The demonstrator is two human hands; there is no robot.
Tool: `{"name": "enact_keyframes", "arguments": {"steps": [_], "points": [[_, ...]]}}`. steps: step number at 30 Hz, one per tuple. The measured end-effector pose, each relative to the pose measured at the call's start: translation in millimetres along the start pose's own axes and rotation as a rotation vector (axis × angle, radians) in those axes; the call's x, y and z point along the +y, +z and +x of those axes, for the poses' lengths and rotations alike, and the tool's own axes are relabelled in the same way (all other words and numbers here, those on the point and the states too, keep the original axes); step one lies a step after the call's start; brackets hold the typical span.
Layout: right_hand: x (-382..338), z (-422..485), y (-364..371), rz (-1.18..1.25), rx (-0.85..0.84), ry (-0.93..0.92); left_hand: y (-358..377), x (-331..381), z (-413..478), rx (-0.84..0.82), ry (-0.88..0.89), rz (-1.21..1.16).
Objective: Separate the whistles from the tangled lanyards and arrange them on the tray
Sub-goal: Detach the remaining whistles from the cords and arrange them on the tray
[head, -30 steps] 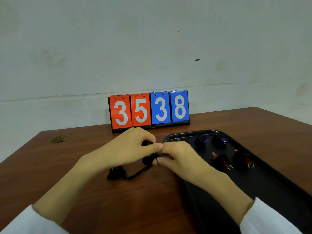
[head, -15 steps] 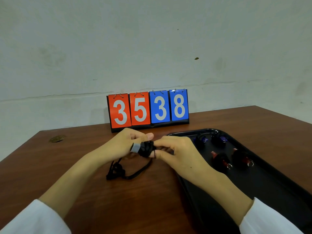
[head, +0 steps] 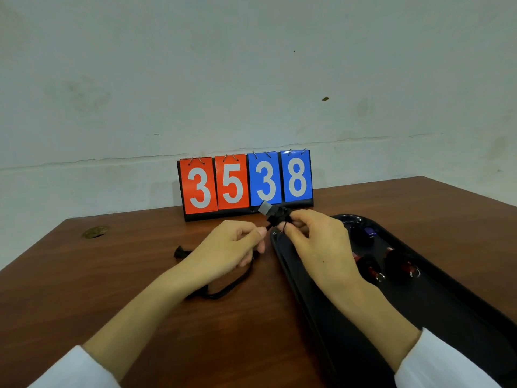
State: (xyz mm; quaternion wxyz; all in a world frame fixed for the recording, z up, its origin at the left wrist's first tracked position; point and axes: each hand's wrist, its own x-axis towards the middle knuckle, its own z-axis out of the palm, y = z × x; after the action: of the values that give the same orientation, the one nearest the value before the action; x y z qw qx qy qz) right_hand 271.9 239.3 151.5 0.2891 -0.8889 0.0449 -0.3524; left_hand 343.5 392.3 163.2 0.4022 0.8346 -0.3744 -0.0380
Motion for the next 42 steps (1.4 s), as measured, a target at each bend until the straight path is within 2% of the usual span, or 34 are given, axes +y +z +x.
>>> {"name": "enact_keyframes", "arguments": {"steps": [6,11,18,24,29,33,37,42], "points": [[4.6,0.9,0.3,-0.091,-0.023,0.049,-1.5,11.0,-5.5,-0.046,0.039,0.116],[4.4,-0.1,4.1,-0.144,-0.150,0.013,-8.2,18.7,-8.3,-0.040,0.117,0.198],[-0.8,-3.1,10.1,-0.147,-0.345,-0.186,-23.2,16.5,-5.7,0.034,0.148,0.178],[-4.4,-7.1,9.9,0.005,-0.409,-0.376,-30.9,4.9,-2.2,0.039,0.085,0.103],[-9.3,-8.1,6.0,0.136,-0.370,-0.409,-34.2,-4.9,-0.5,0.015,0.012,0.009],[-9.9,-8.4,6.9,0.152,-0.311,-0.407,-35.1,-8.4,-0.8,0.015,-0.011,-0.054],[-12.0,-7.6,4.9,0.200,-0.205,-0.327,-29.6,-2.3,-3.3,0.008,-0.104,-0.252],[-13.6,-7.0,1.4,0.332,-0.114,-0.169,-18.3,0.2,-6.2,-0.092,-0.099,-0.522]]}}
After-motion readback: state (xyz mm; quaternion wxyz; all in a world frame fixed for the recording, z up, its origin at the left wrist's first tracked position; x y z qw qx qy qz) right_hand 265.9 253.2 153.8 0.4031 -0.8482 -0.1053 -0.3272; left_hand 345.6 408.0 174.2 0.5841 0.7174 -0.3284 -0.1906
